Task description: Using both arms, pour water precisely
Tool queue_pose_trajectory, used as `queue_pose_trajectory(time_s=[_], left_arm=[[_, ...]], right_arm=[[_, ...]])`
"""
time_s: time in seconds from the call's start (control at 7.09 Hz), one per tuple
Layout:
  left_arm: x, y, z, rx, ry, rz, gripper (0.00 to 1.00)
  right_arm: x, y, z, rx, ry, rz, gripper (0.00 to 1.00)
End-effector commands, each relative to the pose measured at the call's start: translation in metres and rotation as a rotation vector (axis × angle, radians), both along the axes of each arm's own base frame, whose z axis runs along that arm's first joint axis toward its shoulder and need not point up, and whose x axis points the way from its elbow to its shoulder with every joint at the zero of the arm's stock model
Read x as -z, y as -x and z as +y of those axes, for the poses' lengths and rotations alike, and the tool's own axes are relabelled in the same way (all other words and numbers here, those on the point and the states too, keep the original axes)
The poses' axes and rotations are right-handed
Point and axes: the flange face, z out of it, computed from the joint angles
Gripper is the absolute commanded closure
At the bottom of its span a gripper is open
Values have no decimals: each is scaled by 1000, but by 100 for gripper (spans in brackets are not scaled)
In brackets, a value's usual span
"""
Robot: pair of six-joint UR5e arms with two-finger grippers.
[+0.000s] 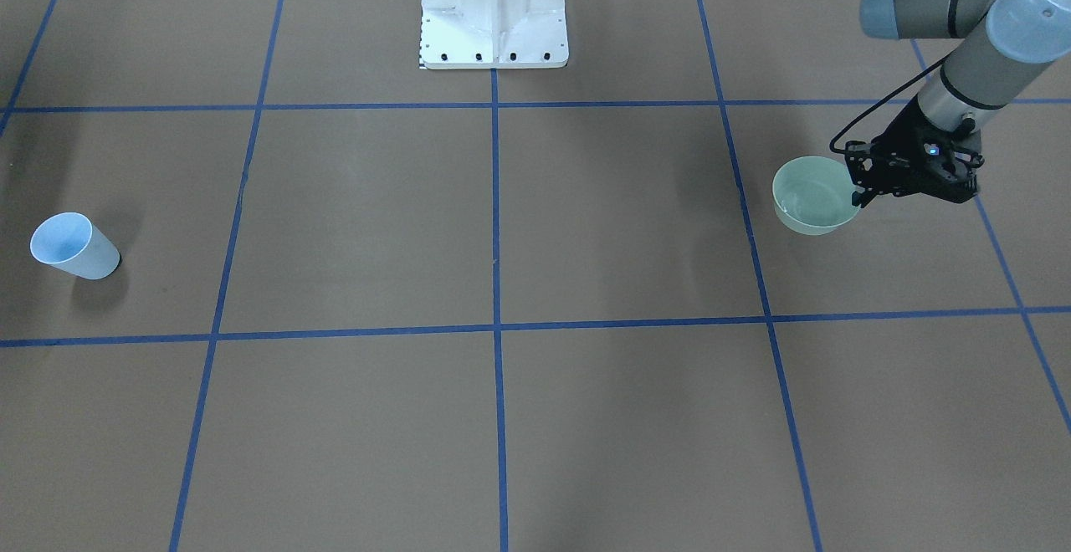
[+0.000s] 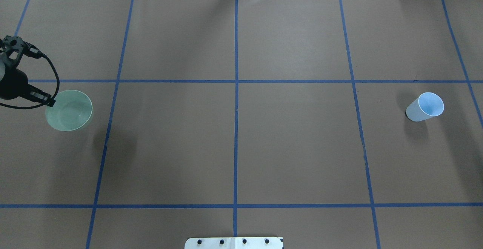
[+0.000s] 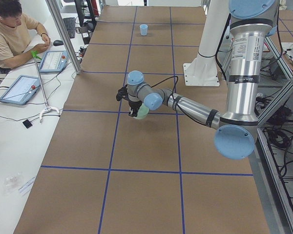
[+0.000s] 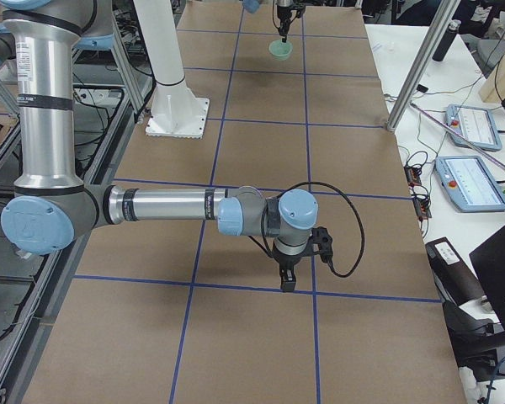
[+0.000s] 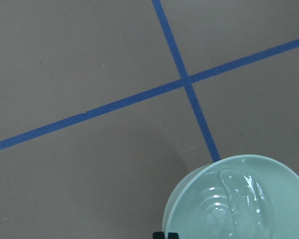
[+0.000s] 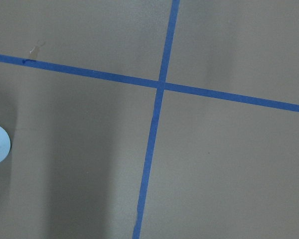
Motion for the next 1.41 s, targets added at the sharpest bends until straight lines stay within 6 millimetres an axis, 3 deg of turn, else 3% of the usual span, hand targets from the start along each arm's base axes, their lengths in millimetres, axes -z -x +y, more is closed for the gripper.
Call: queue_pose_trajectory(time_s=[0.0,0.28,0.56,0.71,0.85,0.99,1.27], left_arm=[[-61,8,1,-25,-20,49,100],[-88,28,-6,-63,-41,41,100],[-94,30,-6,-61,-33,36,100],[-95,31,-6,-60,-31,35,88],[-96,31,-6,-59,-29,33,62],[-96,31,-7,-57,-35,31,1],[-98,39,-10,-41,-40,34,0]], right_arm=[[2,0,-2,-1,-5,0,0],[4,0,-2,1,-10,0,0],[5,0,-2,1,-12,0,0],[8,0,0,3,-19,1,0],[7,0,1,1,-16,1,0],[6,0,1,0,-14,1,0],[5,0,2,6,-16,3,0]])
